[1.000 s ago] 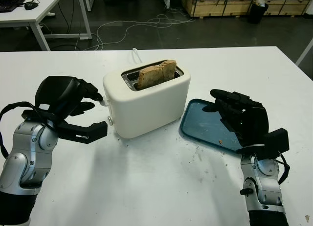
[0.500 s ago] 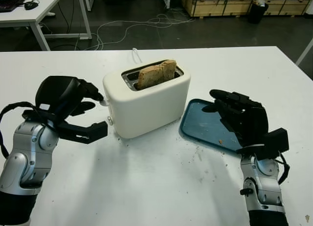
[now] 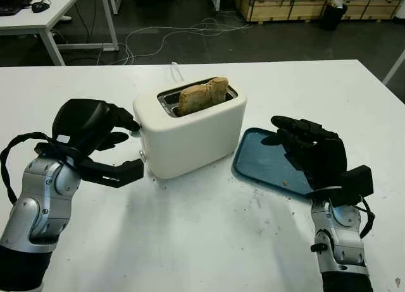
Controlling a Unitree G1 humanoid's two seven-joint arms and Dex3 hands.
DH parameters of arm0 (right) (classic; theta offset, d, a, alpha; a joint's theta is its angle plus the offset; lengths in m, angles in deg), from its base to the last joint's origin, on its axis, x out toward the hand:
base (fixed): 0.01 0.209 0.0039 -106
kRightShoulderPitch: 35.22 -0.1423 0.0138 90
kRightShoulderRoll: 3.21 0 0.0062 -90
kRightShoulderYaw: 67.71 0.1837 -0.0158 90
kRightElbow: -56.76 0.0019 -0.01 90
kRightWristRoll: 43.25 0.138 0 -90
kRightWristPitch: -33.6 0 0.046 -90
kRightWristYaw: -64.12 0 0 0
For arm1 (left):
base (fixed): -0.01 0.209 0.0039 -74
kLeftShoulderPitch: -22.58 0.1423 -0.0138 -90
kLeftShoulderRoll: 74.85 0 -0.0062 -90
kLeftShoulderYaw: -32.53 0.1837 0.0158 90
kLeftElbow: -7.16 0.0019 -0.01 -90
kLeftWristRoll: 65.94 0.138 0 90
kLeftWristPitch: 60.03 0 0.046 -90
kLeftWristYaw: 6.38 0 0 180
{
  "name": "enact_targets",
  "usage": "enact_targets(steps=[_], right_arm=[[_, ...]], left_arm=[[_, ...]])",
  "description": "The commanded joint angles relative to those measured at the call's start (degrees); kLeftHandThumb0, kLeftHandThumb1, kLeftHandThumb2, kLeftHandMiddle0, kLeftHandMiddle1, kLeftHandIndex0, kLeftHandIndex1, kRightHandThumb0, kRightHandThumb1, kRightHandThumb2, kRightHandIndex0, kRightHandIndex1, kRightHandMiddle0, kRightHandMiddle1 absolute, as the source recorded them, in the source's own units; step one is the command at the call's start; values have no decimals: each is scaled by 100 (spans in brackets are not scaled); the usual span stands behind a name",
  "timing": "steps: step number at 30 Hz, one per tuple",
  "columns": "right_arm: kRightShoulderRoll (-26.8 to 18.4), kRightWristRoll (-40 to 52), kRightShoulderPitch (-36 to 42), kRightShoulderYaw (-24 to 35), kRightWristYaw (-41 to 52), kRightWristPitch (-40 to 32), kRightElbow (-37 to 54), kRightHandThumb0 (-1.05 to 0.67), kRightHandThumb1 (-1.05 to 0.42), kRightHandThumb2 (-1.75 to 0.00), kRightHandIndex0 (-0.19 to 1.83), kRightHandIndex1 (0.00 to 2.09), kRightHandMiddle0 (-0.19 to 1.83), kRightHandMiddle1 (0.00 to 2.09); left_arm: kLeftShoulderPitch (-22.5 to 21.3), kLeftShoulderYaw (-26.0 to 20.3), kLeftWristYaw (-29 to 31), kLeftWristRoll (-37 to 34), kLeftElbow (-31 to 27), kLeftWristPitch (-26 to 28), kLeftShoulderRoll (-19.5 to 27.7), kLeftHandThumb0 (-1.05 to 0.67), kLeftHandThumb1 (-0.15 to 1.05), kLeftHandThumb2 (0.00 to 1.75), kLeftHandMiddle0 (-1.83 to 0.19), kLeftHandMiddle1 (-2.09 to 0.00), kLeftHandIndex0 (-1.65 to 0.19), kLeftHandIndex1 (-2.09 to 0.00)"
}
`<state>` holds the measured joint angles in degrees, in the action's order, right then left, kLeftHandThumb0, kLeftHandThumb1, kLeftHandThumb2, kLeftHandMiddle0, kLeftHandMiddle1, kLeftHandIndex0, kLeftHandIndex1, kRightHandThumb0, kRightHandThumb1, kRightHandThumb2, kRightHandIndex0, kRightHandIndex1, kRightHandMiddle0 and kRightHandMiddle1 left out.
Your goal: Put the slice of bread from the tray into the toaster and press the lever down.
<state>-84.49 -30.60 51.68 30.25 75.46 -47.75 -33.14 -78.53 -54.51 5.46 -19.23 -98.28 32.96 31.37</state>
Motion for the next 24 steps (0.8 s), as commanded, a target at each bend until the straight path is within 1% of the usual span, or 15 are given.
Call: enact_targets(steps=[1,7,15,21,22,23,24], right_arm=[[28,25,31,3,6,-18,98,-41,-92,-25,90,86,113,0],[39,59,35,24,49,33,67,-40,-92,-25,90,86,113,0],[52,59,45,43,63,71,75,-40,-92,-24,91,85,113,0],[40,71,54,44,87,76,85,-41,-92,-24,92,85,113,0],[42,71,55,42,91,86,86,-41,-92,-24,92,85,113,0],[43,68,54,41,98,104,81,-41,-92,-24,92,85,113,0],[43,66,53,40,104,115,79,-41,-92,-25,92,85,113,0]], left_arm=[[-104,120,-41,-34,81,-111,-11,-17,81,0,-114,-102,-131,-2],[-92,114,-30,-60,127,-69,4,-17,82,0,-115,-98,-130,-1],[-76,100,-19,-61,115,-43,16,-17,83,0,-113,-103,-130,0],[-63,99,-30,-63,104,-35,5,-17,83,0,-112,-103,-129,-1],[-57,102,-33,-51,99,-25,0,-17,83,0,-111,-106,-132,-2],[-49,107,-18,-46,90,-1,-10,-17,83,0,-107,-115,-136,-3],[-43,111,-2,-46,83,20,-20,-17,84,0,-106,-118,-137,-3]])
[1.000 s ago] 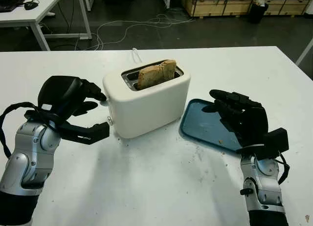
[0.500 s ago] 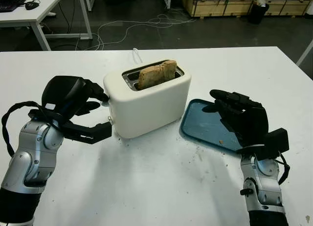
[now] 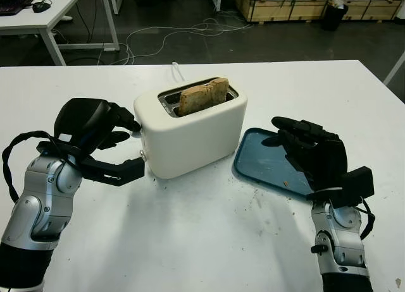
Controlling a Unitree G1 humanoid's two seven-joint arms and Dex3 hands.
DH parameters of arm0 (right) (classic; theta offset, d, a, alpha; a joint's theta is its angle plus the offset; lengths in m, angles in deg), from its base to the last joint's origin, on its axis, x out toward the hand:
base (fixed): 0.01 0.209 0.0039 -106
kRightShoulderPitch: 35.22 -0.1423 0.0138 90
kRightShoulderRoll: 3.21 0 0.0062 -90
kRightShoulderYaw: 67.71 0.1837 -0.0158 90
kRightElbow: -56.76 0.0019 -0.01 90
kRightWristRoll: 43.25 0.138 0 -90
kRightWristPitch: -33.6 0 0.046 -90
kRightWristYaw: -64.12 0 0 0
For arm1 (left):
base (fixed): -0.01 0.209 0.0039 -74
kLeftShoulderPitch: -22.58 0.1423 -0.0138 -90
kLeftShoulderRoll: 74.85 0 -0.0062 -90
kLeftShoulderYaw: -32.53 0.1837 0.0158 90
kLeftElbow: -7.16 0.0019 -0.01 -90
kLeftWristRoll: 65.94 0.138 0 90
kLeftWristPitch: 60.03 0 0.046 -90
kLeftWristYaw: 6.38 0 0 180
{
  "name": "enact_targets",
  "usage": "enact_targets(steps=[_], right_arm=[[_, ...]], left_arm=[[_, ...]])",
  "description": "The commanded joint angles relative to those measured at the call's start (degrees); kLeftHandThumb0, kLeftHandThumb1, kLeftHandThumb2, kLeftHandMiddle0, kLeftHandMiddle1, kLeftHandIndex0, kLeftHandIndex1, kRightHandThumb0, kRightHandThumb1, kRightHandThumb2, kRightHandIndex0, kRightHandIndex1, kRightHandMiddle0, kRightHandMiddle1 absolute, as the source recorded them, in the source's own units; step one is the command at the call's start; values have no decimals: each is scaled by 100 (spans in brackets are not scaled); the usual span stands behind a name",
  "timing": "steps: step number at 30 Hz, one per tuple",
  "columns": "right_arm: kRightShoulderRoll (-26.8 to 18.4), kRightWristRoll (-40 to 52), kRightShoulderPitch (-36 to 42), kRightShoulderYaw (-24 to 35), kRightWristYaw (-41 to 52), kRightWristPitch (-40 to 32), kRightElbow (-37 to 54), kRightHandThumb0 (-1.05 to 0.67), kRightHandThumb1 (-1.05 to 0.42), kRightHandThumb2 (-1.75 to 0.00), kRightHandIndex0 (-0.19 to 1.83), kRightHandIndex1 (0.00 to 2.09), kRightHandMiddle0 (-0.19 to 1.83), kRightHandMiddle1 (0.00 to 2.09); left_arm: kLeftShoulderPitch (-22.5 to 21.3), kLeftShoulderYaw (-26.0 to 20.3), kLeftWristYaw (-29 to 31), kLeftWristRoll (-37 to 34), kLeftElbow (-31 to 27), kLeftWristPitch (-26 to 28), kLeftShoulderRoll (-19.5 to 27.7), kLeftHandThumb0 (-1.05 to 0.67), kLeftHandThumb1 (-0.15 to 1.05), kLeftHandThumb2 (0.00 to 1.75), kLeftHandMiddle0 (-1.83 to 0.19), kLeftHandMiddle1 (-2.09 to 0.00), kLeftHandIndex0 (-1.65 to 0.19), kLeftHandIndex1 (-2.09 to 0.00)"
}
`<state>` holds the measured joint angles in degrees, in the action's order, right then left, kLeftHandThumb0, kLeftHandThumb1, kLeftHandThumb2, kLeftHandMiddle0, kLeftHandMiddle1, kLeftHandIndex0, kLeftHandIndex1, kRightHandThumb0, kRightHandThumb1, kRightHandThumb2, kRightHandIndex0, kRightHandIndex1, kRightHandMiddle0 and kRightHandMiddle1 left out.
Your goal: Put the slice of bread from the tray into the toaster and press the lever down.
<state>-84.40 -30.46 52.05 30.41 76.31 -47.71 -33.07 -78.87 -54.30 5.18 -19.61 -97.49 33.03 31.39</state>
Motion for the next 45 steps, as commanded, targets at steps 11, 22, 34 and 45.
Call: enact_targets(steps=[11,22,34,45], right_arm=[[30,38,30,34,-18,10,134,-41,-92,-24,91,86,113,0],[-19,51,9,64,12,-19,117,-41,-92,-24,90,87,113,0],[-47,75,-2,71,82,11,86,-42,-92,-23,91,86,113,0],[-32,42,16,75,68,-42,141,-42,-92,-22,90,89,115,1]], left_arm=[[403,324,-117,-56,78,334,-485,-12,85,0,-100,-126,-132,-1],[1125,700,-478,-341,238,752,-1346,-1,92,2,-102,-101,-108,0],[1069,1319,-910,154,1595,1624,-1786,1,92,8,-109,-27,-101,0],[974,1242,-930,-14,1471,1763,-1715,-1,92,11,-108,-27,-102,0]])
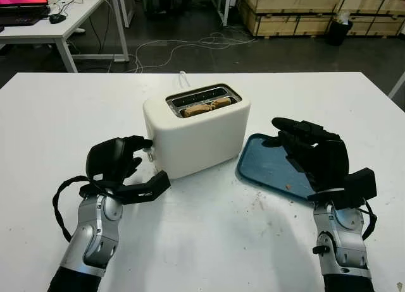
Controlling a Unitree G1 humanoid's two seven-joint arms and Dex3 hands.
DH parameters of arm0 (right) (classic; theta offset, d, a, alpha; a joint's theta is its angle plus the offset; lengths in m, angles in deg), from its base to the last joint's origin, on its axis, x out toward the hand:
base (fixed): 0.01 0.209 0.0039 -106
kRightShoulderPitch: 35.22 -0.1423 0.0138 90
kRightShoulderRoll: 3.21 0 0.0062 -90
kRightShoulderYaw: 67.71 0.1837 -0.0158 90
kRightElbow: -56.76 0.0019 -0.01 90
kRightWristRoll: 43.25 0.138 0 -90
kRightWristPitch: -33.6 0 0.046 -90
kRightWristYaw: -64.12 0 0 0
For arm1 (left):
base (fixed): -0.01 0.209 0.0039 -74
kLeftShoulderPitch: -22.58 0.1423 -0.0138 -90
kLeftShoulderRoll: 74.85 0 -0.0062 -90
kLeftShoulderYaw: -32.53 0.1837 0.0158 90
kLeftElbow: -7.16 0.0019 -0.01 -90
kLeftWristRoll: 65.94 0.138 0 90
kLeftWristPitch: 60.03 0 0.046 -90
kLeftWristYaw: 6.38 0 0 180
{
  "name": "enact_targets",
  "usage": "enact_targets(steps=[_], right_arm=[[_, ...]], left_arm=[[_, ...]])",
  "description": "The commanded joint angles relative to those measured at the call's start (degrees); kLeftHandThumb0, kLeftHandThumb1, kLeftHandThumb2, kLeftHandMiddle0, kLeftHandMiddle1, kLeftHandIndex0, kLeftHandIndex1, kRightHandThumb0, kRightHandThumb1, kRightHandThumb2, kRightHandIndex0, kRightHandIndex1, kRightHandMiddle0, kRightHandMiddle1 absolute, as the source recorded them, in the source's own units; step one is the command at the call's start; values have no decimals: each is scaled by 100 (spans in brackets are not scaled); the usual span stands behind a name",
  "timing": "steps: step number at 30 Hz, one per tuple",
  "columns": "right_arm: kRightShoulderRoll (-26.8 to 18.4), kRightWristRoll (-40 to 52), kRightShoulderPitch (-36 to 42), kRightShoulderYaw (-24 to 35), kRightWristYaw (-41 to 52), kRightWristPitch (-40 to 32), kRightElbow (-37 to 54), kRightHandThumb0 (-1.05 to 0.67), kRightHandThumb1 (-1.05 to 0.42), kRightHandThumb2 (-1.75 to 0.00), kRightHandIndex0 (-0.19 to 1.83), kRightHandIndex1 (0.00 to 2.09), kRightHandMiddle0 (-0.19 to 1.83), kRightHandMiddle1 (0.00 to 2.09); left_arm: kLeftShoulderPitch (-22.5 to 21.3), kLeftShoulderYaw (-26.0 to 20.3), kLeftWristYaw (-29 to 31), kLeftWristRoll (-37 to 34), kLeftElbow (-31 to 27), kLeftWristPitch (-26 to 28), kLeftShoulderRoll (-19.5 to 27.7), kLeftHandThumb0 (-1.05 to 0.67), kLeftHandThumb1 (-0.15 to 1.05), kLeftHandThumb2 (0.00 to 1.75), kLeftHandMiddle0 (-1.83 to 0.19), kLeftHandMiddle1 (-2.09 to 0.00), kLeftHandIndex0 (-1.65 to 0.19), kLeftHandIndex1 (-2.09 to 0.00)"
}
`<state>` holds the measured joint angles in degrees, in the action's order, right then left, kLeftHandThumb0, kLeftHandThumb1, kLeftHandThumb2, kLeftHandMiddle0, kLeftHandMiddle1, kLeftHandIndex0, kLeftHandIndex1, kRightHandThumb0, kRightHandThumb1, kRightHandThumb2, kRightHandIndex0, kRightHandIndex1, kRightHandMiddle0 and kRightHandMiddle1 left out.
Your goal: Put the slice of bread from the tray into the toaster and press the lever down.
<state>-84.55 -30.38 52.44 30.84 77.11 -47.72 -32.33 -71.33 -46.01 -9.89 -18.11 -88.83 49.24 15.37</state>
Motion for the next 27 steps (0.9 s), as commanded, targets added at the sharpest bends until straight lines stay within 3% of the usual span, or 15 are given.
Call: enact_targets(steps=[1,5,10,15,19,22,27], right_arm=[[-11,57,-24,32,0,-42,68,-42,-92,-22,90,89,115,1],[3,87,-25,27,18,-41,78,-42,-92,-22,89,89,115,1],[0,98,-32,32,46,1,42,-41,-92,-23,89,90,114,0],[4,99,-13,28,23,-98,116,-42,-92,-23,88,90,114,0],[0,108,10,55,8,-98,132,-42,-92,-22,88,90,115,1],[-43,43,25,61,26,-15,83,-43,-92,-23,89,90,116,1],[-96,13,35,96,64,67,25,-45,-92,-23,89,90,115,1]], left_arm=[[222,420,580,-163,584,150,-101,-1,92,11,-110,-27,-102,-1],[203,439,697,-156,402,186,7,1,92,8,-111,-28,-103,-1],[52,495,1308,-20,-286,404,328,5,90,3,-112,-30,-105,-1],[-237,611,1938,145,-522,743,496,2,90,1,-113,-30,-106,-1],[-527,682,1819,62,548,1199,107,3,91,2,-104,-24,-102,0],[-666,1049,1832,130,1450,1569,-293,3,91,2,-103,-22,-99,-1],[-823,1456,2218,408,1637,1720,-235,1,90,1,-101,-21,-95,-1]])
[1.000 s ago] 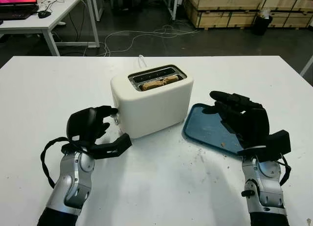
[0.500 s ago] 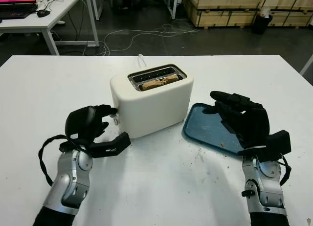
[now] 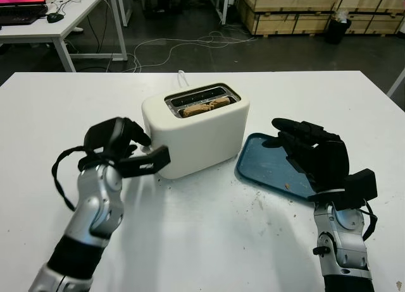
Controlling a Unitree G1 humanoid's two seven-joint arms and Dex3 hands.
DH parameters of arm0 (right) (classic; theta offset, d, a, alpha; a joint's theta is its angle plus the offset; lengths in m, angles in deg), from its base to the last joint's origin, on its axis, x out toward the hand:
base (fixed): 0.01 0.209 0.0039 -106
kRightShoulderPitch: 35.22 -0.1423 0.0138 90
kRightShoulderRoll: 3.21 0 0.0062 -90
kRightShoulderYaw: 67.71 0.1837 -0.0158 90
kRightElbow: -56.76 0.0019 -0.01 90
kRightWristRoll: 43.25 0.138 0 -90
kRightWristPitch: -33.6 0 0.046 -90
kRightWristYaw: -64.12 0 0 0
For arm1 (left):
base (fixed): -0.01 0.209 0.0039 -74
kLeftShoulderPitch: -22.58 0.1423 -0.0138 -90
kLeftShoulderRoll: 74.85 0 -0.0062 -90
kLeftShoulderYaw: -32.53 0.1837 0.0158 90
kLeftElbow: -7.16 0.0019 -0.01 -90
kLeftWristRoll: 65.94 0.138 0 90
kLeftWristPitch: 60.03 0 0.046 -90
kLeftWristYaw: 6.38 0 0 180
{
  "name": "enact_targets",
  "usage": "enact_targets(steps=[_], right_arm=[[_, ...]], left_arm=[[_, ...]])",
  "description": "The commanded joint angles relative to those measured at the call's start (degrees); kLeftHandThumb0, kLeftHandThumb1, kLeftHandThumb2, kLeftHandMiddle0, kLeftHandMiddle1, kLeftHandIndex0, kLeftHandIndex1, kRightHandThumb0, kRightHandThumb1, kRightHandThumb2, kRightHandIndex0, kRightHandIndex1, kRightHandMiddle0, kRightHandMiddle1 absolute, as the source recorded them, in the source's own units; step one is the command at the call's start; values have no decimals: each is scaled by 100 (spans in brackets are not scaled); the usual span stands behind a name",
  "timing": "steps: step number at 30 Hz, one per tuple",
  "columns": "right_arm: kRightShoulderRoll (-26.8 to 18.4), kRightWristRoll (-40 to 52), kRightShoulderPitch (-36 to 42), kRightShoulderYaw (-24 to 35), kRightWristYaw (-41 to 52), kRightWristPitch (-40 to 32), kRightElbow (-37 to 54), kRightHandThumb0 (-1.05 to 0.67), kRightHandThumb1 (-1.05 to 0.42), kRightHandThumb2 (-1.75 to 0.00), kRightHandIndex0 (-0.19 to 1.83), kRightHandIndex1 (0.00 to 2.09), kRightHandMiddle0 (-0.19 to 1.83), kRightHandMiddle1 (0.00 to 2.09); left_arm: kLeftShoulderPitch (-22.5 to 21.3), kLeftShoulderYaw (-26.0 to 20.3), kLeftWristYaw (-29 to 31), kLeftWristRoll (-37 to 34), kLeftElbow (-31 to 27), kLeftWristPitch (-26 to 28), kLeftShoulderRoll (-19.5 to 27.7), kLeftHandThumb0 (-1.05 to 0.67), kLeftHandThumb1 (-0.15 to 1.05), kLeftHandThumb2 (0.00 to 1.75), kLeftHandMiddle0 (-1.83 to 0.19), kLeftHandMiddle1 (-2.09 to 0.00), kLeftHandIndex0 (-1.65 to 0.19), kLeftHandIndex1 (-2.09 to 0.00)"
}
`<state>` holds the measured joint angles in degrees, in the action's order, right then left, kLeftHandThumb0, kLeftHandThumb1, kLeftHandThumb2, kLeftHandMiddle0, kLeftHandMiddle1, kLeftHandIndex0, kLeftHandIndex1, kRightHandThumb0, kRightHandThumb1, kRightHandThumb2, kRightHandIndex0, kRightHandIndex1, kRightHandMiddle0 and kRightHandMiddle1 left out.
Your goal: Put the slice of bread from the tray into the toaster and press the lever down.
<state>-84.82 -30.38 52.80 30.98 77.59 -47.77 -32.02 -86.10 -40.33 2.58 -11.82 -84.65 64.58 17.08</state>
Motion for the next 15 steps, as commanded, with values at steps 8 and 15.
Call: enact_targets(steps=[8,15], right_arm=[[-36,28,33,38,8,-45,70,-44,-92,-22,90,89,115,1],[-21,104,31,64,108,34,-31,-44,-92,-21,89,89,115,1]], left_arm=[[601,1050,934,-391,1295,265,-432,1,88,2,-101,-22,-101,-4],[744,917,707,-444,757,574,-604,1,92,6,-103,-28,-100,-1]])
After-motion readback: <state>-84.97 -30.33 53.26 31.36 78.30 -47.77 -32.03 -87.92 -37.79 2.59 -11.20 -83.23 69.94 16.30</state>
